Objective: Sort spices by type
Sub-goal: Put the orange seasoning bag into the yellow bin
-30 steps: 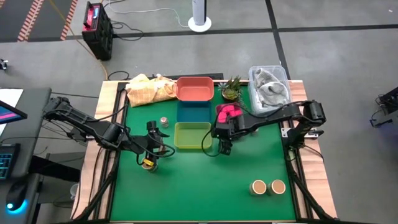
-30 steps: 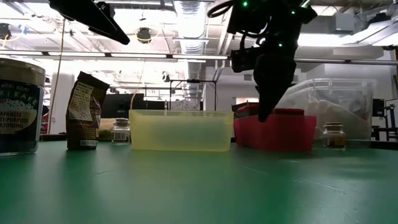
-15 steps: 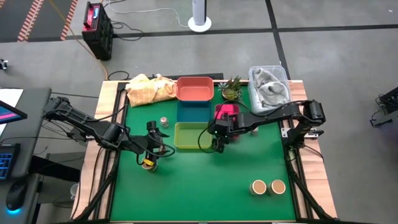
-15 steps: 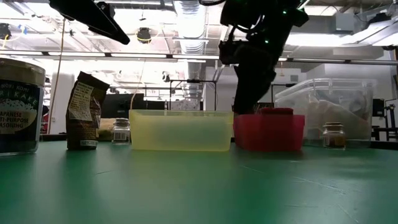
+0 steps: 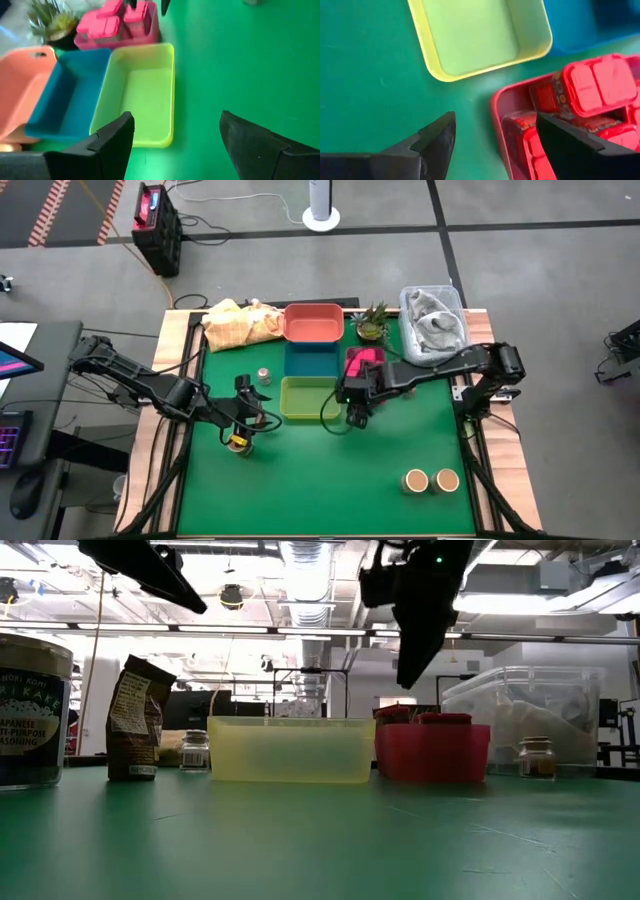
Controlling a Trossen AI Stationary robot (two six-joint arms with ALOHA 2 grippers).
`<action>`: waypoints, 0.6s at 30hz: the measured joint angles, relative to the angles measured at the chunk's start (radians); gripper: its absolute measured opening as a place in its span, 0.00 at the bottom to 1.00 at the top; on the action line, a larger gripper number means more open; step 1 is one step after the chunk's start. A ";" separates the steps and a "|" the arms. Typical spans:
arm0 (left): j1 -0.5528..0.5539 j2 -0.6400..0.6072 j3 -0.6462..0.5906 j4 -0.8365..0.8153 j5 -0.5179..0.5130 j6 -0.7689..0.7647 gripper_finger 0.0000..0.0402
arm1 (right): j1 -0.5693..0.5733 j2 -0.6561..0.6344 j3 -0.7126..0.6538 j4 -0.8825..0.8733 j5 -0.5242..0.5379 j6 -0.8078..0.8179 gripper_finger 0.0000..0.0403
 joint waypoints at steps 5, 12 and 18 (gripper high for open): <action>0.000 0.000 0.000 -0.117 0.029 -0.105 0.69 | 0.074 -0.001 -0.066 0.031 0.099 0.015 0.75; 0.031 0.001 0.031 -0.201 0.104 -0.349 0.69 | 0.104 -0.023 -0.105 0.040 0.285 0.126 0.75; 0.059 0.036 0.105 -0.285 0.113 -0.416 0.68 | 0.140 -0.077 -0.105 0.099 0.482 0.176 0.75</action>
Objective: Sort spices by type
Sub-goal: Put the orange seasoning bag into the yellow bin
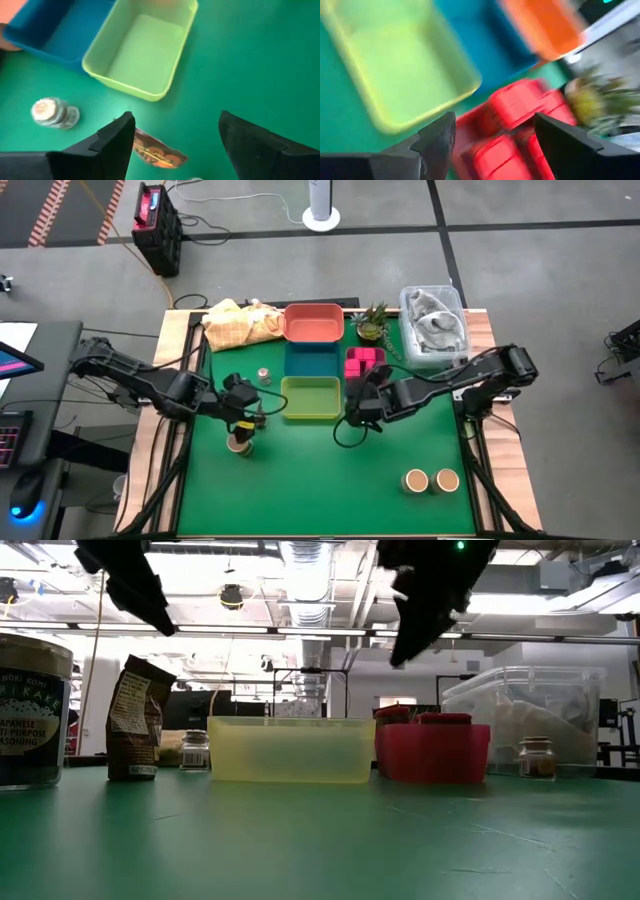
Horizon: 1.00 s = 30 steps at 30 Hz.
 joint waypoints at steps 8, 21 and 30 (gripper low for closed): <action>0.001 0.199 0.165 -0.176 -0.066 -0.041 0.64 | 0.009 -0.053 0.001 0.140 0.210 0.037 0.75; 0.012 0.391 0.234 -0.325 -0.151 -0.247 0.64 | 0.047 -0.053 0.001 0.130 0.213 0.022 0.75; 0.039 0.441 0.234 -0.431 -0.107 -0.297 0.63 | 0.085 -0.063 0.001 0.118 0.213 0.018 0.75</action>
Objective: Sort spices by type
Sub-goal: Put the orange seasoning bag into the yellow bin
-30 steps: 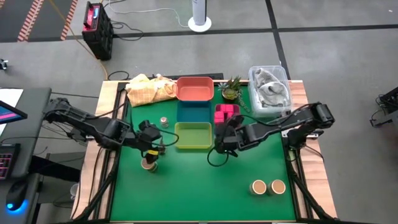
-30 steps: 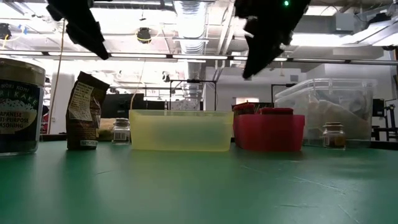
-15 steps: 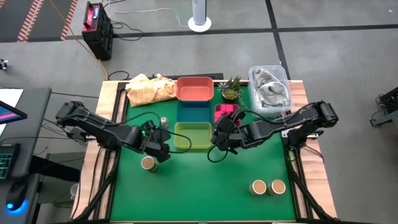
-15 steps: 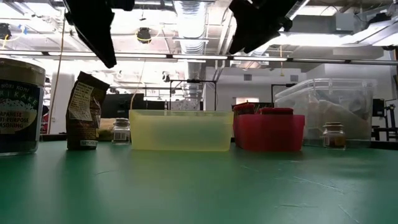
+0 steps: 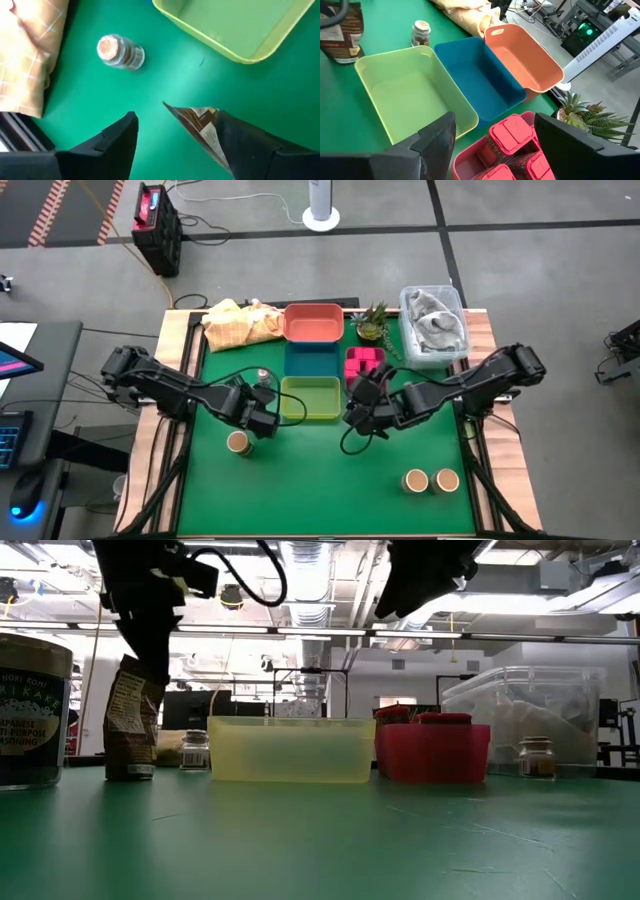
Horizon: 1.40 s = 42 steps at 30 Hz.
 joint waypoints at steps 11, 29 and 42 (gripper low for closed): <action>0.000 0.000 0.000 -0.031 0.073 0.028 0.25 | 0.005 -0.016 0.000 -0.010 0.024 -0.002 0.75; 0.003 -0.005 0.251 -0.032 0.107 0.349 0.00 | 0.005 -0.016 0.000 -0.016 0.025 0.001 0.75; 0.085 0.013 0.357 0.191 0.015 0.926 0.00 | 0.002 -0.016 0.000 -0.014 0.024 0.001 0.75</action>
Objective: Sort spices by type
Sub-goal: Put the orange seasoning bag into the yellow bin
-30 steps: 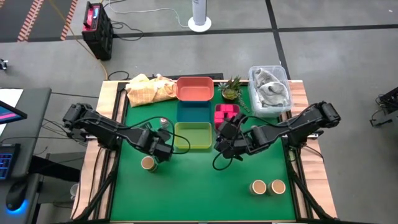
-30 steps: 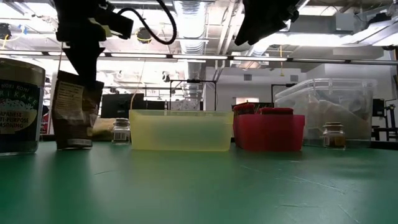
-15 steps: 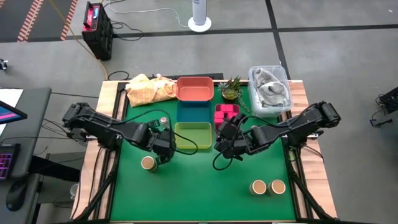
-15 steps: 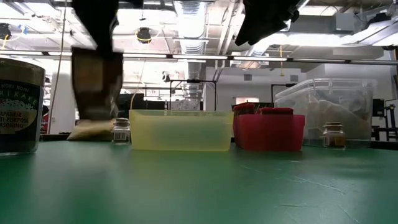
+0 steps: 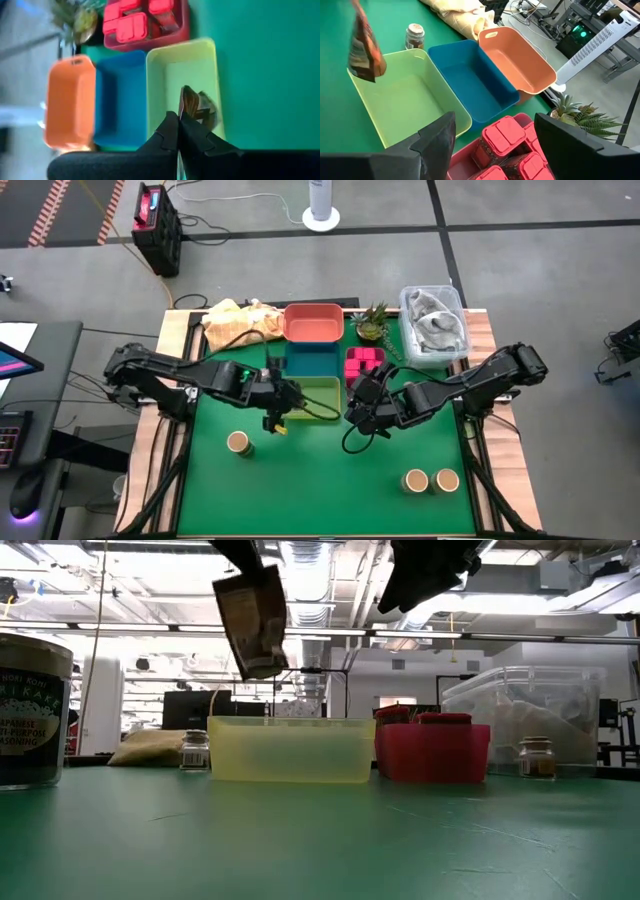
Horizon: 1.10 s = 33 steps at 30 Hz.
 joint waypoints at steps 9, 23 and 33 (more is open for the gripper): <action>0.069 0.018 -0.104 0.059 0.066 0.590 0.00 | 0.000 0.000 0.000 -0.007 0.000 0.000 0.75; 0.112 0.019 -0.319 0.224 0.153 1.333 0.00 | 0.000 0.000 0.000 -0.011 0.000 0.000 0.75; 0.116 0.019 -0.419 0.390 0.109 1.562 0.00 | 0.000 0.000 0.000 -0.015 -0.001 0.001 0.75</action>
